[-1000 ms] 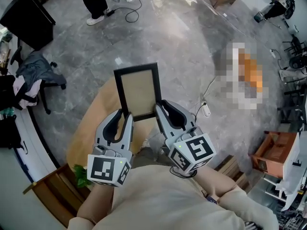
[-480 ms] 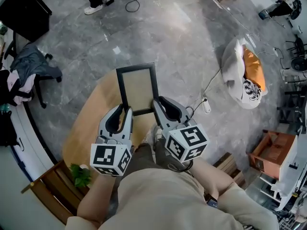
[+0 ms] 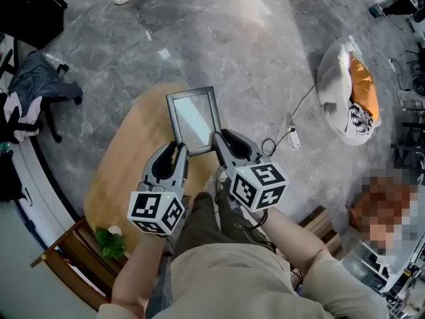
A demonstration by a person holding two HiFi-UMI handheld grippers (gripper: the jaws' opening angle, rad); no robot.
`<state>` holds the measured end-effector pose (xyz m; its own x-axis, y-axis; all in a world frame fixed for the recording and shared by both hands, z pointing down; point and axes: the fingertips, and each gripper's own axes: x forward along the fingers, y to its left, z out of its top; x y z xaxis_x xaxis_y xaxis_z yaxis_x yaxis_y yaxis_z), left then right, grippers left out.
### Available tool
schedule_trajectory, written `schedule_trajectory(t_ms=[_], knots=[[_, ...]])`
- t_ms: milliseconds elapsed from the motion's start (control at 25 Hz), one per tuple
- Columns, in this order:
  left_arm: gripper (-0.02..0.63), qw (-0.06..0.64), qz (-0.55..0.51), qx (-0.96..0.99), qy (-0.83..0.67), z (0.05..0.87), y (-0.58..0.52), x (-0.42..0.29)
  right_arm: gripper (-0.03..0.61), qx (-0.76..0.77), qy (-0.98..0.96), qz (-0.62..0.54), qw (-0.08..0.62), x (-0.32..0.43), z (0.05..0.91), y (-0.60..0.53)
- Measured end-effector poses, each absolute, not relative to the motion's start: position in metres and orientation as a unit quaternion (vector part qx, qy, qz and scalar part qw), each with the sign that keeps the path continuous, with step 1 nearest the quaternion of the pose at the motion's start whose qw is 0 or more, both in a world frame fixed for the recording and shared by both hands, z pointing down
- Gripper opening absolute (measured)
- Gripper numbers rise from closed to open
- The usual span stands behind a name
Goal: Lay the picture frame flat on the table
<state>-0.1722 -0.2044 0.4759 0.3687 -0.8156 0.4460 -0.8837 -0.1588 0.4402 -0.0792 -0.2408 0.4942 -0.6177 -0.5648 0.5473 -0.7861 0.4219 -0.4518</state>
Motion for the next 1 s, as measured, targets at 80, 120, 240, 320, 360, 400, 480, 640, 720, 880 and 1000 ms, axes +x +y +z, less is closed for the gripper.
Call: schedule_trajectory(t_ms=[80,120,240,320,360,400,480,640,720,880,1000], knots=[[0.094,0.339,0.056,0.752,-0.562,0.496,-0.206,-0.173,0.052,0.405,-0.826,0.354,0.168,-0.08,0.514,-0.243],[0.094,0.343,0.059,0.749,-0.564,0.507,-0.206,-0.173,0.052,0.403,-0.825,0.357,0.173,-0.081,0.524,-0.244],[0.094,0.363,0.065,0.736,-0.568,0.543,-0.208,-0.174,0.052,0.399,-0.819,0.367,0.19,-0.082,0.559,-0.245],[0.094,0.38,0.066,0.727,-0.568,0.568,-0.205,-0.174,0.052,0.394,-0.814,0.375,0.201,-0.081,0.582,-0.243],[0.094,0.388,0.067,0.723,-0.567,0.581,-0.203,-0.173,0.052,0.392,-0.813,0.378,0.207,-0.081,0.592,-0.242],[0.094,0.396,0.07,0.721,-0.565,0.592,-0.201,-0.172,0.052,0.39,-0.811,0.38,0.214,-0.08,0.602,-0.24],[0.094,0.406,0.08,0.716,-0.562,0.613,-0.197,-0.169,0.052,0.385,-0.81,0.378,0.229,-0.079,0.622,-0.238],[0.094,0.422,0.1,0.707,-0.559,0.66,-0.198,-0.168,0.052,0.38,-0.8,0.389,0.254,-0.078,0.672,-0.235],[0.092,0.433,0.11,0.703,-0.554,0.685,-0.197,-0.165,0.052,0.379,-0.793,0.397,0.265,-0.075,0.696,-0.234],[0.092,0.455,0.125,0.698,-0.539,0.731,-0.195,-0.16,0.052,0.383,-0.775,0.417,0.281,-0.069,0.744,-0.229],[0.093,0.464,0.14,0.695,-0.531,0.766,-0.195,-0.157,0.052,0.386,-0.764,0.427,0.291,-0.066,0.778,-0.228]])
